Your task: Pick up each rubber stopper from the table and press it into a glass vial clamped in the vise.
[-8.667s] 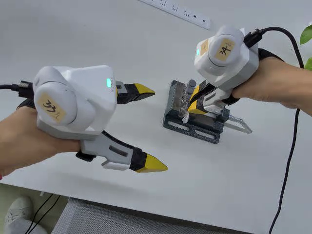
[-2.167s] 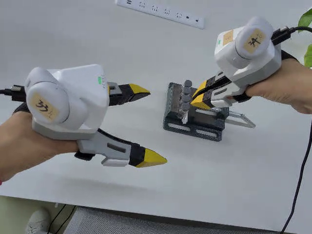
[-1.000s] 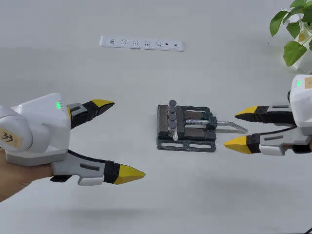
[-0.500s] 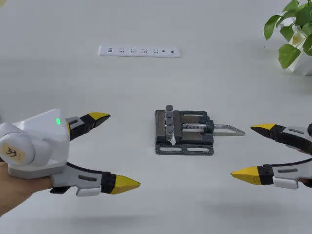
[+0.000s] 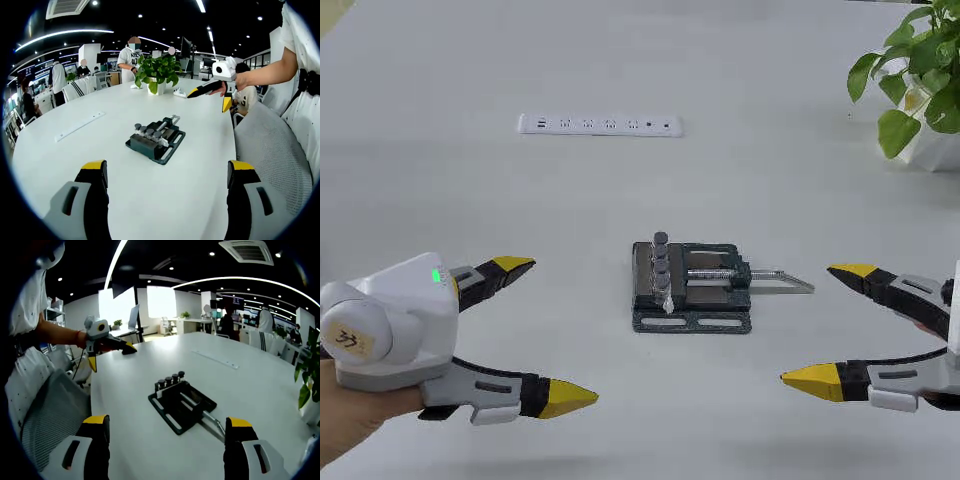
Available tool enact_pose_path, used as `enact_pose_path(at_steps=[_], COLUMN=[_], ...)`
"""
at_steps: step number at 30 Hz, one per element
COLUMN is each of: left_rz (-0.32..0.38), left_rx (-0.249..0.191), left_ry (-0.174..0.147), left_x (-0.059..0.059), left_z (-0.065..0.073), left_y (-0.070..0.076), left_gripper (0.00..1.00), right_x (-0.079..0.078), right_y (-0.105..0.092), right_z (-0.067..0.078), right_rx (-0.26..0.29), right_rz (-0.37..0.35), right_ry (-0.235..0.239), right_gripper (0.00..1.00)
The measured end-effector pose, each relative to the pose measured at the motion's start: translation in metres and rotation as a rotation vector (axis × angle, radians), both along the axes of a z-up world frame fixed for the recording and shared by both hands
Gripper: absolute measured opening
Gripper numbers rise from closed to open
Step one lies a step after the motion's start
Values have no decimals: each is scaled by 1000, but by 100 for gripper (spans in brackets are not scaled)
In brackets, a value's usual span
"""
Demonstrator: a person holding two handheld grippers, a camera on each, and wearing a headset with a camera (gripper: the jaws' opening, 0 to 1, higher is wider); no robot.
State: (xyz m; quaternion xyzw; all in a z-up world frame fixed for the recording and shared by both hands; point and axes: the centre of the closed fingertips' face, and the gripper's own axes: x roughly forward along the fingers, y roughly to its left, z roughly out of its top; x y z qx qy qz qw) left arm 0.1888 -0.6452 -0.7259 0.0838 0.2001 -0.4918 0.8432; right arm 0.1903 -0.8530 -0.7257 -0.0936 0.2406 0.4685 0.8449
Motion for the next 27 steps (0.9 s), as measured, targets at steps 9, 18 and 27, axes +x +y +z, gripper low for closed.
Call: enact_pose_path(at_steps=[9,18,27], left_rz=[-2,-8,-16], left_rx=[11,17,30], left_ry=[1,4,8], left_x=[-1,-1,-3], left_z=[-2,-5,-6], left_y=[0,0,-1], left_gripper=[99,99,99], right_x=[3,0,0], right_y=[2,4,0], right_z=[3,1,-2], right_rx=[7,-4,-13], right_rz=[0,34,46], right_ry=[-5,-1,4], right_gripper=[95,97,96])
